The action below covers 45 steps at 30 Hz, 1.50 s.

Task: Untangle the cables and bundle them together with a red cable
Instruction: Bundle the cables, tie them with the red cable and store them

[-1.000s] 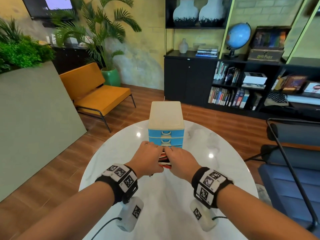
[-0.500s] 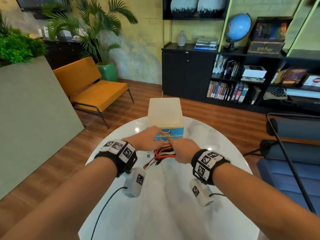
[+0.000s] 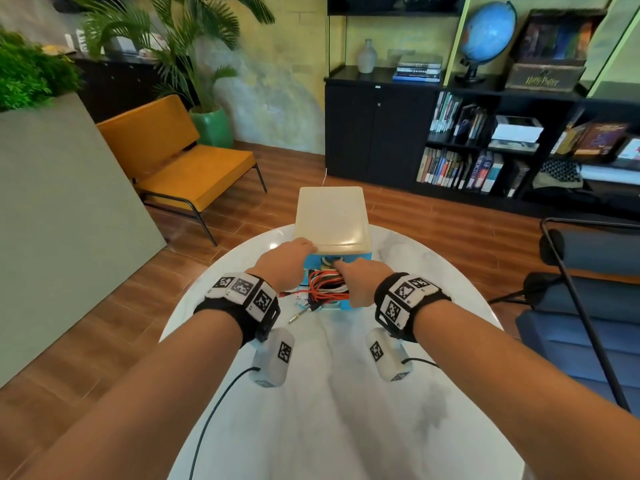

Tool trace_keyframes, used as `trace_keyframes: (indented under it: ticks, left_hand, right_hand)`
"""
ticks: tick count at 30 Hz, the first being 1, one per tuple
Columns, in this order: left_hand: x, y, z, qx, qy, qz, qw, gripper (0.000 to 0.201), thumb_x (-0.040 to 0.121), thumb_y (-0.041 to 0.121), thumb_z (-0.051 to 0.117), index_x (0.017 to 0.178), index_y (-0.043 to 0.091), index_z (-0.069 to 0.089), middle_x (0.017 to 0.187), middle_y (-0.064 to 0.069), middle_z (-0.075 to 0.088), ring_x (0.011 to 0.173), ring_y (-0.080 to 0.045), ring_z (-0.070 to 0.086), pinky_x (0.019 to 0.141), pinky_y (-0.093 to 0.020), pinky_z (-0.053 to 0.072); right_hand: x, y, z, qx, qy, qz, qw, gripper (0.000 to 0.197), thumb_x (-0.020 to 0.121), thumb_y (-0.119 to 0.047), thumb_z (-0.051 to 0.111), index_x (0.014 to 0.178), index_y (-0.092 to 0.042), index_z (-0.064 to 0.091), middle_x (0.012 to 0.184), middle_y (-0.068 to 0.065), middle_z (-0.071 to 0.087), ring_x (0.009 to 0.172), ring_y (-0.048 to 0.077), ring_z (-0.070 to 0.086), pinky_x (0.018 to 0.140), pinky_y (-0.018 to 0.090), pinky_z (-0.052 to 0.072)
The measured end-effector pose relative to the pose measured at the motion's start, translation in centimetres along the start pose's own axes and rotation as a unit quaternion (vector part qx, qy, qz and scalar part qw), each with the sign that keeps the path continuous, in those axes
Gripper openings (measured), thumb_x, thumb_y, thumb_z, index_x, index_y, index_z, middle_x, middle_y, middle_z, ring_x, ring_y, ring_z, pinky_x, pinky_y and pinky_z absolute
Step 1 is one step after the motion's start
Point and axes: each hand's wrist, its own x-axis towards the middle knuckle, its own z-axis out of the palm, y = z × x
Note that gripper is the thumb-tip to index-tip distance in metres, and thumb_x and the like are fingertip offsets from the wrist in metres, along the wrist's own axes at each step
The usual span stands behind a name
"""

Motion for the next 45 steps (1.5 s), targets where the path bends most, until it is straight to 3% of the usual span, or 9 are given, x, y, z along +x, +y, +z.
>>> trace_keyframes:
  ticks: [10,13,17,21,25,34,37,41,45]
  left_hand:
    - [1.3,-1.5,-0.8,0.010,0.006,0.046,0.999,0.037,0.092,0.015,0.058,0.128,0.019,0.056,0.132,0.002,0.051,0.120,-0.019,0.050,0.104,-0.036,0.041]
    - [1.3,-1.7,-0.4,0.010,0.008,0.060,0.998,0.048,0.079,0.022,0.074,0.124,0.021,0.056,0.127,0.003,0.051,0.116,-0.017,0.050,0.099,-0.038,0.045]
    - [1.3,-1.5,-0.3,0.024,0.013,0.081,0.996,0.052,0.075,0.017,0.075,0.123,0.017,0.054,0.127,-0.003,0.050,0.115,-0.023,0.050,0.094,-0.041,0.047]
    - [1.1,-1.7,-0.6,0.052,-0.052,0.090,0.993,0.077,0.066,0.041,0.082,0.127,0.012,0.044,0.125,-0.002,0.043,0.112,-0.022,0.045,0.096,-0.036,0.043]
    - [0.9,-1.7,-0.5,0.050,-0.092,0.084,0.991,0.105,0.055,0.053,0.085,0.136,0.012,0.033,0.132,-0.002,0.035,0.118,-0.021,0.038,0.103,-0.036,0.038]
    - [0.2,-2.5,-1.4,-0.085,-0.132,0.076,0.985,0.124,0.062,0.031,0.087,0.149,0.036,-0.002,0.153,-0.003,0.026,0.137,-0.023,0.031,0.112,-0.036,0.030]
    - [-0.6,-2.7,-1.5,-0.120,-0.123,0.072,0.983,0.107,0.074,0.026,0.079,0.148,0.035,0.002,0.152,-0.003,0.031,0.131,-0.020,0.039,0.101,-0.025,0.031]
    - [-1.0,-2.5,-1.7,-0.045,-0.098,0.089,0.990,0.043,0.096,0.032,0.052,0.137,0.024,0.047,0.154,0.000,0.029,0.129,-0.017,0.041,0.109,-0.026,0.027]
    - [-0.6,-2.4,-0.5,-0.003,-0.063,0.088,0.994,0.028,0.098,0.027,0.049,0.116,0.019,0.069,0.156,-0.003,0.026,0.133,-0.022,0.037,0.106,-0.026,0.028]
  right_hand:
    - [-4.1,0.1,-2.8,0.058,-0.090,-0.063,0.992,0.036,0.075,-0.017,0.074,0.105,-0.019,0.054,0.090,-0.001,0.060,0.074,0.017,0.057,0.062,0.024,0.044]
    - [-5.5,0.6,-4.2,0.115,-0.101,-0.048,0.987,0.031,0.075,-0.013,0.071,0.095,-0.025,0.051,0.085,0.000,0.062,0.062,0.014,0.059,0.053,0.024,0.052]
    - [-6.7,1.8,-6.3,0.181,-0.079,-0.003,0.980,0.041,0.077,-0.010,0.072,0.112,-0.024,0.055,0.088,-0.004,0.062,0.066,0.009,0.061,0.053,0.020,0.054]
    - [-7.2,2.4,-7.4,0.194,-0.032,0.069,0.978,0.039,0.078,-0.013,0.073,0.109,-0.024,0.054,0.090,-0.001,0.063,0.071,0.012,0.062,0.051,0.019,0.053]
    - [-7.4,0.9,-6.6,0.081,-0.054,0.142,0.985,0.034,0.079,-0.018,0.071,0.111,-0.011,0.060,0.092,0.005,0.064,0.067,0.015,0.059,0.056,0.023,0.047]
    - [-6.0,-4.2,-4.7,-0.070,-0.072,0.138,0.985,0.037,0.098,-0.019,0.048,0.132,-0.006,0.048,0.130,0.009,0.057,0.118,0.026,0.058,0.093,0.034,0.047]
    - [-5.4,-5.1,-5.9,-0.101,-0.101,0.117,0.983,0.033,0.100,-0.020,0.046,0.129,-0.007,0.054,0.132,0.008,0.057,0.120,0.025,0.057,0.096,0.035,0.046]
    - [-4.8,-5.6,-7.2,-0.104,-0.135,0.100,0.980,0.036,0.102,-0.022,0.043,0.132,-0.005,0.052,0.137,0.009,0.054,0.127,0.026,0.052,0.103,0.038,0.041]
    - [-4.5,-5.9,-7.8,-0.111,-0.138,0.105,0.979,0.037,0.102,-0.023,0.042,0.135,-0.006,0.050,0.140,0.008,0.051,0.131,0.025,0.047,0.106,0.038,0.039]
